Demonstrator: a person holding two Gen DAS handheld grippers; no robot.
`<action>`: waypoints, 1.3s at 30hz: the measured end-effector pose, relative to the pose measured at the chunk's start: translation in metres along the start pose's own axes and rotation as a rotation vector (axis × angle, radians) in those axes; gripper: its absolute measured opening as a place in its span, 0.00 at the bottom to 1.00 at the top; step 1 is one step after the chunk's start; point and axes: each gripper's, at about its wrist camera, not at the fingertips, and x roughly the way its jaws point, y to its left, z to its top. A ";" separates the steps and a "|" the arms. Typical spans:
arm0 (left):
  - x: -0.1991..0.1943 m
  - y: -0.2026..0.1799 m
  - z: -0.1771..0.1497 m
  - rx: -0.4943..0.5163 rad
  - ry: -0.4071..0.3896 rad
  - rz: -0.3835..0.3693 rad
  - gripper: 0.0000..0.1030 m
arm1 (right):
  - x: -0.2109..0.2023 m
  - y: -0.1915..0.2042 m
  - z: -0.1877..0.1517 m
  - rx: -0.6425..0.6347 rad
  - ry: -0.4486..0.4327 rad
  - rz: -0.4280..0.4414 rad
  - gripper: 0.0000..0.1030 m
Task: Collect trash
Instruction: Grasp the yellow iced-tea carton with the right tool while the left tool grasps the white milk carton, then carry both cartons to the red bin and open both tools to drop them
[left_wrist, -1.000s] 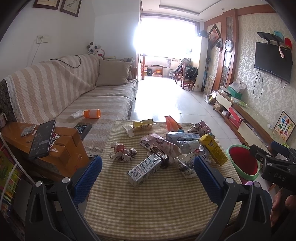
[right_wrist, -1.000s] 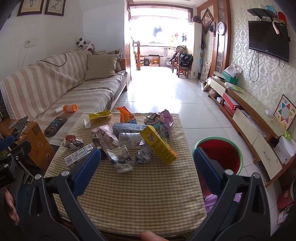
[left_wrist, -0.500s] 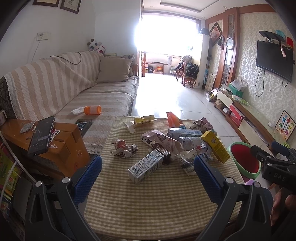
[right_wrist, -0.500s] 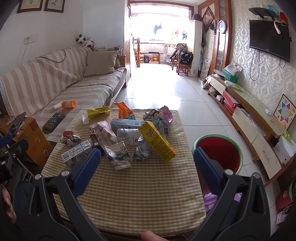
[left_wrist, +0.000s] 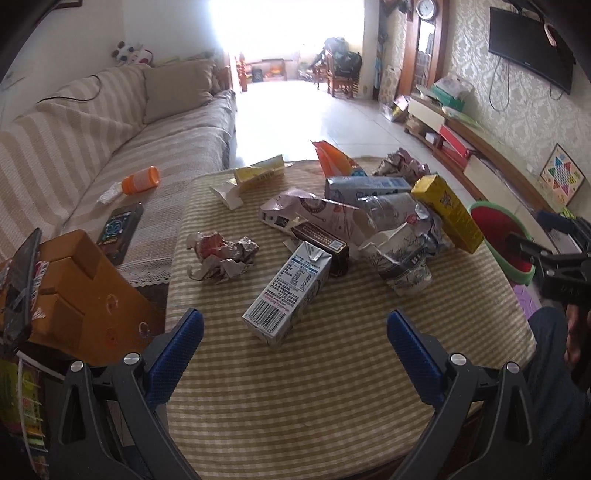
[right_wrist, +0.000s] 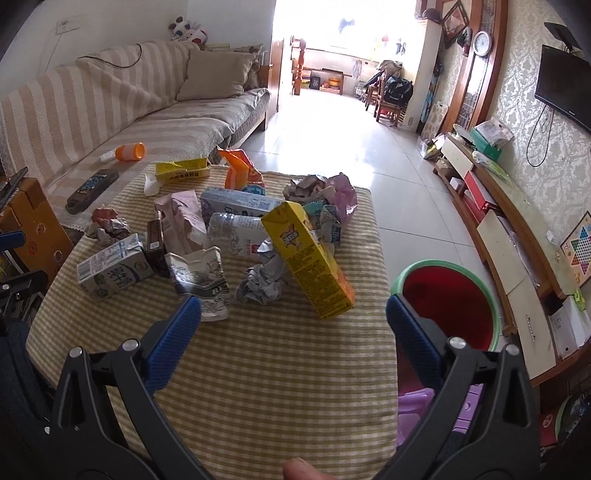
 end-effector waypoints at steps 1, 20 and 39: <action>0.008 0.001 0.003 0.008 0.014 -0.003 0.92 | 0.011 -0.005 0.003 -0.011 0.017 -0.010 0.96; 0.109 0.006 0.017 0.143 0.207 0.005 0.92 | 0.123 -0.016 0.010 -0.190 0.173 -0.089 0.96; 0.131 -0.010 0.013 0.250 0.268 0.028 0.34 | 0.139 -0.019 0.002 -0.220 0.211 -0.104 0.37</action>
